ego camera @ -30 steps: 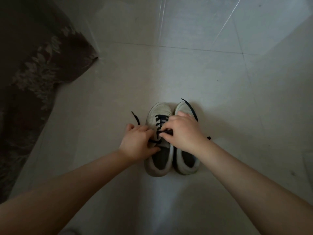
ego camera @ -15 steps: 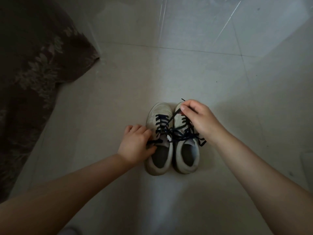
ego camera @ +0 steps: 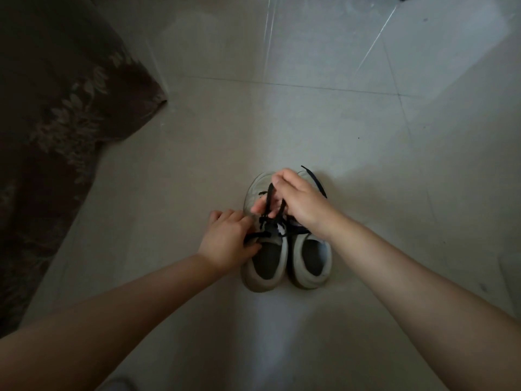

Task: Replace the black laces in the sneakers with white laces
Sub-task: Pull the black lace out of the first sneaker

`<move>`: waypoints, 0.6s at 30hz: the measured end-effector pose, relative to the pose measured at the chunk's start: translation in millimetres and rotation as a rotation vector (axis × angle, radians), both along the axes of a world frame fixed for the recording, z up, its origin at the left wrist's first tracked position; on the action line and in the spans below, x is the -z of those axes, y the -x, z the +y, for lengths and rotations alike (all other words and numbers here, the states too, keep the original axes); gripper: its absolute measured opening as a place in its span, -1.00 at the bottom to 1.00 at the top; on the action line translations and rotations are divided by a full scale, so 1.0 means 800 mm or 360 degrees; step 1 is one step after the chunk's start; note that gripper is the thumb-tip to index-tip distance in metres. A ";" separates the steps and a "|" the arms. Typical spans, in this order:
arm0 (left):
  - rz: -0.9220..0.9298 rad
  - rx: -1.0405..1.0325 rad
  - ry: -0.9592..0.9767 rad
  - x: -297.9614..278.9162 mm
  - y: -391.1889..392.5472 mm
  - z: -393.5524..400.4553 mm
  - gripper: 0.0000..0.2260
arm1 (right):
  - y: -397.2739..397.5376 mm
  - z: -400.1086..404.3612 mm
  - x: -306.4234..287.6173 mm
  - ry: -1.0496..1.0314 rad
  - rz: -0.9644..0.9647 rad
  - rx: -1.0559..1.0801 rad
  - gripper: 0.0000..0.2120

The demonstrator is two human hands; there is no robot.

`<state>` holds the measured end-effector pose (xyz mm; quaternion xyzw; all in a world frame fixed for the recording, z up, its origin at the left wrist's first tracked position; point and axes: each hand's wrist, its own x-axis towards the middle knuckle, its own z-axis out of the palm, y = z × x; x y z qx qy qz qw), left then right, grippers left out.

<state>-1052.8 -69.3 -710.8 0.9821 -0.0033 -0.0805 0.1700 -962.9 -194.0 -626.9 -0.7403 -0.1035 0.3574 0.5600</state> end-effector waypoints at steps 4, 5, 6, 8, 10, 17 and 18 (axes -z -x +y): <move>0.0042 -0.0008 0.0008 -0.003 0.001 -0.002 -0.70 | -0.017 -0.007 -0.028 -0.0485 0.0144 0.0437 -0.80; 0.0045 0.0004 -0.0005 -0.003 0.001 -0.001 -0.70 | -0.023 -0.010 -0.032 -0.0480 0.0124 0.0487 -0.80; 0.0037 0.0005 -0.0001 -0.002 0.002 -0.001 -0.70 | -0.029 -0.015 -0.032 -0.0357 0.0027 0.0475 -0.80; 0.0032 -0.0027 0.0030 -0.002 0.003 0.000 -0.71 | -0.036 -0.026 -0.022 0.0190 -0.0378 0.0210 -0.82; 0.0030 -0.0045 0.0060 -0.001 0.003 0.001 -0.71 | -0.032 -0.037 -0.006 0.0750 -0.0752 -0.0192 -0.81; -0.0181 -0.0030 0.0198 -0.001 0.009 -0.001 -0.71 | 0.018 -0.018 0.027 0.1359 -0.1295 -0.0840 -0.78; -0.0185 -0.0012 0.0206 -0.001 0.009 -0.002 -0.71 | 0.019 -0.017 0.031 0.1363 -0.1392 -0.0879 -0.78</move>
